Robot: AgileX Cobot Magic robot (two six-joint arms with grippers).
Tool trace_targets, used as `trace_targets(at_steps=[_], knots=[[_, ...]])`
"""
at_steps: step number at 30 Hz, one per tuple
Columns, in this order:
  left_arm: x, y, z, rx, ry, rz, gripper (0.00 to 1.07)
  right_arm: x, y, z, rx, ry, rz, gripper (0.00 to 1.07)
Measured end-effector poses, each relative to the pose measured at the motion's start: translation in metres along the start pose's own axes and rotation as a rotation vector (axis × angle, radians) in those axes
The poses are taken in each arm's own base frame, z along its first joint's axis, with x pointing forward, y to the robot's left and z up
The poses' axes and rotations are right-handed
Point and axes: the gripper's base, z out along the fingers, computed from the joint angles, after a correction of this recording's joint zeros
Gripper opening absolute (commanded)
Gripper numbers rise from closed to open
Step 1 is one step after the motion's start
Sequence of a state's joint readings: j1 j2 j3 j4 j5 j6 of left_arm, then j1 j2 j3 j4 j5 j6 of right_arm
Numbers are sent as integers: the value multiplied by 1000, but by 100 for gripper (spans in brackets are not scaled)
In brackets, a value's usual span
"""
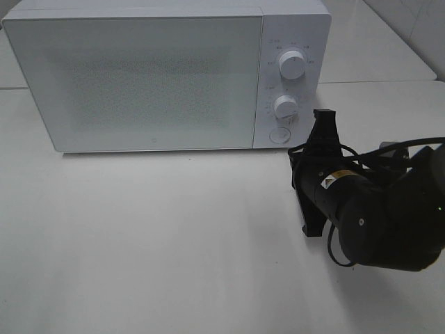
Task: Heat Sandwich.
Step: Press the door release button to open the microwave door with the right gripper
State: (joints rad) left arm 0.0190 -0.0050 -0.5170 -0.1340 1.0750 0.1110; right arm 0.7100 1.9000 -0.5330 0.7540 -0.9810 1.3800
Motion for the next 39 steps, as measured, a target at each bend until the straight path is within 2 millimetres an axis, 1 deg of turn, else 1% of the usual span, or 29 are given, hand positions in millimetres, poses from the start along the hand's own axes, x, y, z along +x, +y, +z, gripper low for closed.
trace_targets(at_steps=[2, 4, 7, 8, 11, 13, 16, 17, 19, 26, 30, 39], knots=[[0, 0, 0, 0, 0, 0, 97, 0, 3, 10, 1, -2, 5, 0], [0, 0, 0, 0, 0, 0, 97, 0, 4, 14, 1, -4, 8, 0], [0, 0, 0, 0, 0, 0, 97, -1, 4, 27, 8, -13, 10, 0], [0, 0, 0, 0, 0, 0, 97, -1, 4, 27, 8, -13, 10, 0], [0, 0, 0, 0, 0, 0, 97, 0, 7, 40, 13, -11, 15, 0], [0, 0, 0, 0, 0, 0, 97, 0, 8, 43, 7, -9, 16, 0], [0, 0, 0, 0, 0, 0, 97, 1, 11, 55, 8, -6, 17, 0], [0, 0, 0, 0, 0, 0, 97, 1, 11, 55, 8, -6, 17, 0], [0, 0, 0, 0, 0, 0, 97, 2, 13, 63, 9, -1, 19, 0], [0, 0, 0, 0, 0, 0, 97, 5, 13, 76, 13, 7, 18, 0], [0, 0, 0, 0, 0, 0, 97, 1, 14, 88, 13, -14, 32, 0], [0, 0, 0, 0, 0, 0, 97, 4, 19, 94, 6, -13, 32, 0]])
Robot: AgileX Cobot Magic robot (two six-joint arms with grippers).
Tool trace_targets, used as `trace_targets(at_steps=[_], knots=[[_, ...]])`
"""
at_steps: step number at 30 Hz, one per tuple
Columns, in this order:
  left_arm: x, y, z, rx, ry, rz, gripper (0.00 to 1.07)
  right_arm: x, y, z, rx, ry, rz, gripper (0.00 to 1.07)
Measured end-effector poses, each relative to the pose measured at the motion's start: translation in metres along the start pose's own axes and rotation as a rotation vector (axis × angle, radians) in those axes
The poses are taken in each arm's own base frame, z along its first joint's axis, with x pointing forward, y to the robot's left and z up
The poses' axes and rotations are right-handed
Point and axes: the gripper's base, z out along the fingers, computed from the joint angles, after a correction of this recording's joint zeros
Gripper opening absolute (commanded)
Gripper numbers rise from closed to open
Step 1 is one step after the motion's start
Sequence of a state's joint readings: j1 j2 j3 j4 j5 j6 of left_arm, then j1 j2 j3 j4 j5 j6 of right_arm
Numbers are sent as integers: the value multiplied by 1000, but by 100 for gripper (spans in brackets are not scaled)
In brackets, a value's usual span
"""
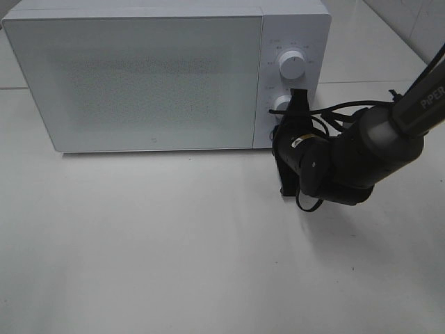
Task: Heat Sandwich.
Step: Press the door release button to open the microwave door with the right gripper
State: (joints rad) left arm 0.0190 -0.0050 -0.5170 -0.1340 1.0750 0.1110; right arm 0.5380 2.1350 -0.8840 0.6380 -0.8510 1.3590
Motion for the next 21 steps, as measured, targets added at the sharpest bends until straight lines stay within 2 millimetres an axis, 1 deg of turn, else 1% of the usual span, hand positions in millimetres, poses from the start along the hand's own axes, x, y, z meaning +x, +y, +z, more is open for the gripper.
trace_targets(at_steps=[8, 14, 21], knots=[[0, 0, 0, 0, 0, 0, 97, -5, -3, 3, 6, -19, -2, 0], [0, 0, 0, 0, 0, 0, 97, -4, 1, 7, 16, -19, 8, 1], [0, 0, 0, 0, 0, 0, 97, -1, 2, 16, 21, -39, -6, 1]])
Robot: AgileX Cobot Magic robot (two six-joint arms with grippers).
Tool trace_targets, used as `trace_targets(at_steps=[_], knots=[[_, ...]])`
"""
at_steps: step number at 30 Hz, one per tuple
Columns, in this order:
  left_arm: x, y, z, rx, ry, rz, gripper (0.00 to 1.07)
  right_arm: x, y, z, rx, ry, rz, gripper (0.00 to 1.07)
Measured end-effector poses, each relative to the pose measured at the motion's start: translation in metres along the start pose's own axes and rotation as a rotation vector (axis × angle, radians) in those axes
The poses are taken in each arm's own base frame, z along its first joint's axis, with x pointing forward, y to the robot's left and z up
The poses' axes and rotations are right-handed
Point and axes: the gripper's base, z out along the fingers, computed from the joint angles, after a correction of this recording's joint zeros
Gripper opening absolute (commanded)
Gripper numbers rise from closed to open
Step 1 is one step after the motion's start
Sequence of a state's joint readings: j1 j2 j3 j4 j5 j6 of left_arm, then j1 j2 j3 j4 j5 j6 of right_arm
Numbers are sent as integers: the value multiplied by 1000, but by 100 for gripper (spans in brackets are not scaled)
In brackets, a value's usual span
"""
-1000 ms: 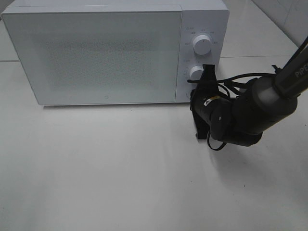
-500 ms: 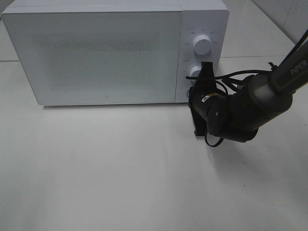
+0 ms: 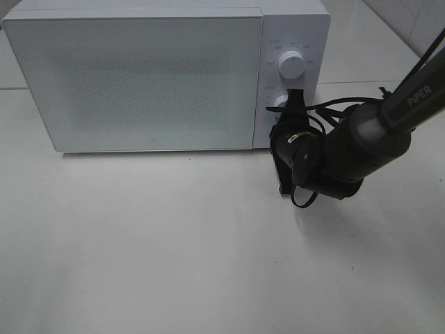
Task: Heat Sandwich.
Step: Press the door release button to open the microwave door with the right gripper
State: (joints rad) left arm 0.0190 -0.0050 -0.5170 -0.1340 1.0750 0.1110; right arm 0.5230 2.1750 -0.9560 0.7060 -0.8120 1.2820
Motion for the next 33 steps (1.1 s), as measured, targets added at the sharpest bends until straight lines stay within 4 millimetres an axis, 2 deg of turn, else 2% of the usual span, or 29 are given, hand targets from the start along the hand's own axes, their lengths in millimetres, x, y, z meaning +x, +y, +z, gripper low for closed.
trace_targets(at_steps=[6, 33], knots=[[0, 0, 0, 0, 1, 0, 97, 6, -1, 6, 5, -31, -14, 1], [0, 0, 0, 0, 1, 0, 97, 7, -2, 6, 17, -33, -12, 3]])
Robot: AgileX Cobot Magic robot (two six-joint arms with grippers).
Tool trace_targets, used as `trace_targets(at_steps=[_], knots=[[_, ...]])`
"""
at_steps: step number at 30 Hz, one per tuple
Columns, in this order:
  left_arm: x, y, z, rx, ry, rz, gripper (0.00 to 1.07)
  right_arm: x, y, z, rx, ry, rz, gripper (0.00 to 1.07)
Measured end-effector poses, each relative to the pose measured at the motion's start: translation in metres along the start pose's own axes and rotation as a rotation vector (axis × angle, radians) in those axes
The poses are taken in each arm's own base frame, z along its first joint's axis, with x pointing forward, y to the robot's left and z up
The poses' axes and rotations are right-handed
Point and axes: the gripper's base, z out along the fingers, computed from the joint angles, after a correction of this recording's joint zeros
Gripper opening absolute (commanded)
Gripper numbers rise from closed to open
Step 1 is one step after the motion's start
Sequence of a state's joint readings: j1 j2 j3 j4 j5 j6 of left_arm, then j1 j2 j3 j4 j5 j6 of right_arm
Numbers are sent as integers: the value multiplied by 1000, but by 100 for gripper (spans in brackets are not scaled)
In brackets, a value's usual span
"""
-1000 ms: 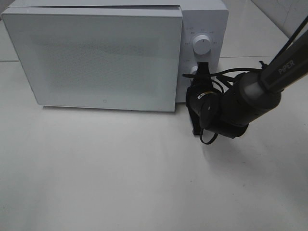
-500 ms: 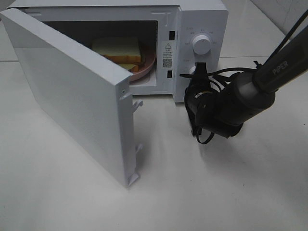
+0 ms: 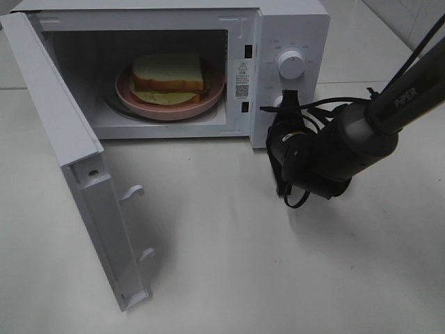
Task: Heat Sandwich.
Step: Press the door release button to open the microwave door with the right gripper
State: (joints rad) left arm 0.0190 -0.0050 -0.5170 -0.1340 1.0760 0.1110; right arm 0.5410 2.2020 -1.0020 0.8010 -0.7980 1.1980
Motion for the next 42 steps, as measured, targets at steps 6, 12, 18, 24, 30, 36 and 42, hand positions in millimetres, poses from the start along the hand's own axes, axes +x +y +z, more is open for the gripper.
trace_targets(at_steps=[6, 12, 18, 24, 30, 36, 42], knots=[[0, 0, 0, 0, 0, 0, 97, 1, 2, 0, 20, 11, 19, 4], [0, 0, 0, 0, 0, 0, 97, 2, 2, -1, 28, 14, 50, 4], [0, 0, 0, 0, 0, 0, 97, 3, 5, -5, 29, 21, 57, 4], [0, 0, 0, 0, 0, 0, 97, -3, 7, -16, 18, 51, -2, 5], [0, 0, 0, 0, 0, 0, 97, -11, 11, -42, -18, 74, -42, 5], [0, 0, 0, 0, 0, 0, 97, -18, 6, -67, -9, 97, -74, 5], [0, 0, 0, 0, 0, 0, 97, -31, 7, -95, -11, 110, -84, 6]])
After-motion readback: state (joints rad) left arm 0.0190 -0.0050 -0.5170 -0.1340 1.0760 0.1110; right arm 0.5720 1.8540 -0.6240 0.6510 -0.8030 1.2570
